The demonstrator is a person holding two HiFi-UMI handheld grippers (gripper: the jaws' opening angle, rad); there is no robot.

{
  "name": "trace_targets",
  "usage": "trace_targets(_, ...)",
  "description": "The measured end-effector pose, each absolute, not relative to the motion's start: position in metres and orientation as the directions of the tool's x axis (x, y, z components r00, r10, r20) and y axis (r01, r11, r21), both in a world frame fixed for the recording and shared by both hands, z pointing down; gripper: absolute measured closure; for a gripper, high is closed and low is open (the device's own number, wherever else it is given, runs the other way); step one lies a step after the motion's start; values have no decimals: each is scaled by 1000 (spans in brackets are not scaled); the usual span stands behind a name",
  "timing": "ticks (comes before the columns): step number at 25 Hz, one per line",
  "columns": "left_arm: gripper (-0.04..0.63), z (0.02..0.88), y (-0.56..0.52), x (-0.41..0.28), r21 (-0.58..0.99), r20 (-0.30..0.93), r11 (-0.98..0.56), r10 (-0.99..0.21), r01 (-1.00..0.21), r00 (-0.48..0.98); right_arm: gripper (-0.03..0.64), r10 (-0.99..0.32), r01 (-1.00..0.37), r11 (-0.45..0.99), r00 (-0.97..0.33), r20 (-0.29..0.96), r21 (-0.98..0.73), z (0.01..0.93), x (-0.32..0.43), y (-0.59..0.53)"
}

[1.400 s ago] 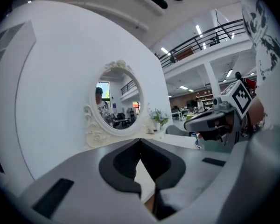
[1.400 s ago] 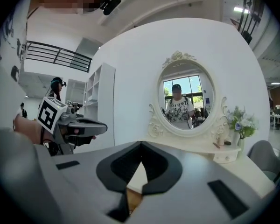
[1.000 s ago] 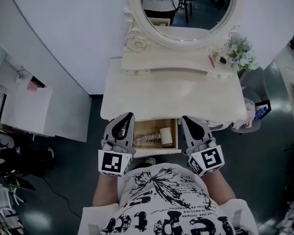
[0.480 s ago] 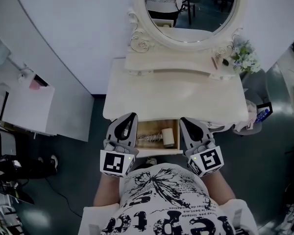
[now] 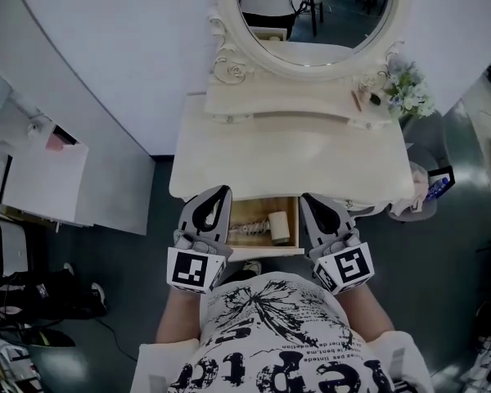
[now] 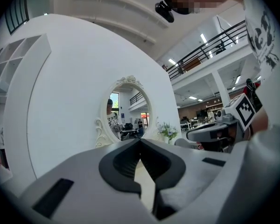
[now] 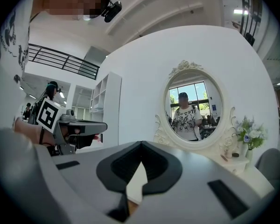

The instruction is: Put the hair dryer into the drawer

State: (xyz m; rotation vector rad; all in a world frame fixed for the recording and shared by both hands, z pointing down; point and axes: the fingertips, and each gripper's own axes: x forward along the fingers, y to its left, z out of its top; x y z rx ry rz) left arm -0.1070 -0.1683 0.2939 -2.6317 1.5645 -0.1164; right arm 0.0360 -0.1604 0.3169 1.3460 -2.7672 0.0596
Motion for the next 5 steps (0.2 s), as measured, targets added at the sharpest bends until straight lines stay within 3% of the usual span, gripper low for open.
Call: trace_targets(5,575,292,-171,-110,-107,17,-463,-886,-880,464,600,-786,-789,615,-613,80,-9,319,38,-162)
